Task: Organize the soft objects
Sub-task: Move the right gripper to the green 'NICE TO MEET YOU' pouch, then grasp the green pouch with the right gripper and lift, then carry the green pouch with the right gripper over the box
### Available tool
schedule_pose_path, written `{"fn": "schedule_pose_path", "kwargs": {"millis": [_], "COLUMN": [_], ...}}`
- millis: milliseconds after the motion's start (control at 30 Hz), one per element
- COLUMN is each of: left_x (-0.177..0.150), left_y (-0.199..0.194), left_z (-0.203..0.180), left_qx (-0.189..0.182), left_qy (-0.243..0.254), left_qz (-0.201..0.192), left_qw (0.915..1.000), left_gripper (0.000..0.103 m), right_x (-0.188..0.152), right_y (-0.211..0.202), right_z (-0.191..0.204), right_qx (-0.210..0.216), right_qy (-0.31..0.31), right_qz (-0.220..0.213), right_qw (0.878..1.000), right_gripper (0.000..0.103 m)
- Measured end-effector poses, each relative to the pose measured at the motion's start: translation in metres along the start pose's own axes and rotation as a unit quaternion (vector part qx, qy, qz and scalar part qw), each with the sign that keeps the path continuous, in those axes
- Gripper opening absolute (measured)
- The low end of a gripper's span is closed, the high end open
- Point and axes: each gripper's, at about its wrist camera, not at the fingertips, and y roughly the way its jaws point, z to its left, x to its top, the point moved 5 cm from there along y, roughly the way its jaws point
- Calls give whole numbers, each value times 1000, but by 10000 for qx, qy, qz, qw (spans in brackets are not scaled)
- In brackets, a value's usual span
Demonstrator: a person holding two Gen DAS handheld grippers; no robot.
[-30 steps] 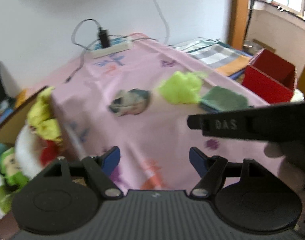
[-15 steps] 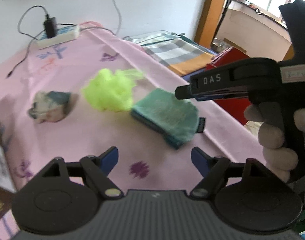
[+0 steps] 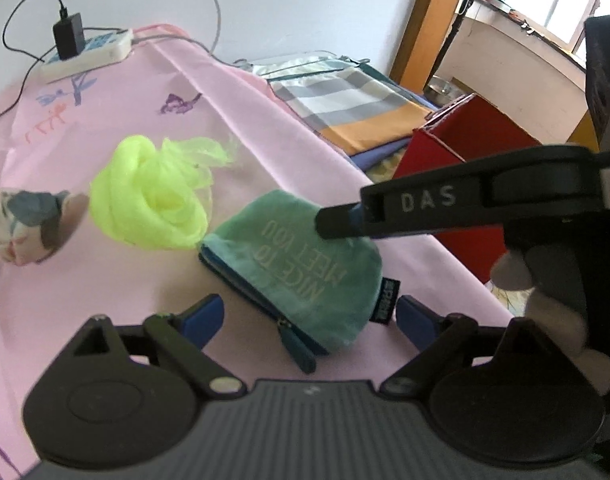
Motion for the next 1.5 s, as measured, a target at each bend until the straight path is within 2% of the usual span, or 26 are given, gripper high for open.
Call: {"fn": "schedule_pose_path", "kwargs": {"millis": [233, 300, 500, 600, 667, 767, 1067, 1500], "left_x": [2, 4, 5, 5, 3, -2, -27, -57], "left_y": [14, 15, 11, 3, -3, -13, -63, -164], "left_z": [-4, -6, -8, -9, -11, -13, 8, 69], "left_qx": [99, 147, 250, 178, 81, 60, 280, 911], "left_qy": [86, 183, 338, 391, 426, 543, 727, 913], "left_qz": [6, -22, -65, -127, -146, -217, -527, -1068], "left_qw": [9999, 9997, 9991, 9990, 9990, 9983, 9956, 9859], "left_gripper": [90, 78, 59, 44, 26, 18, 18, 17], "right_x": [-1, -3, -7, -8, -9, -14, -33, -54], "right_y": [7, 8, 7, 4, 2, -1, -13, -28], "right_z": [0, 0, 7, 13, 20, 34, 80, 186], "right_qx": [296, 332, 438, 535, 613, 744, 1044, 1845], "right_qy": [-44, -61, -157, -142, -175, -231, -235, -405], "right_qz": [285, 325, 375, 364, 371, 406, 411, 242], "right_qw": [9991, 9989, 9982, 9978, 9973, 9961, 9934, 9817], "right_gripper": [15, 14, 14, 14, 14, 14, 14, 14]}}
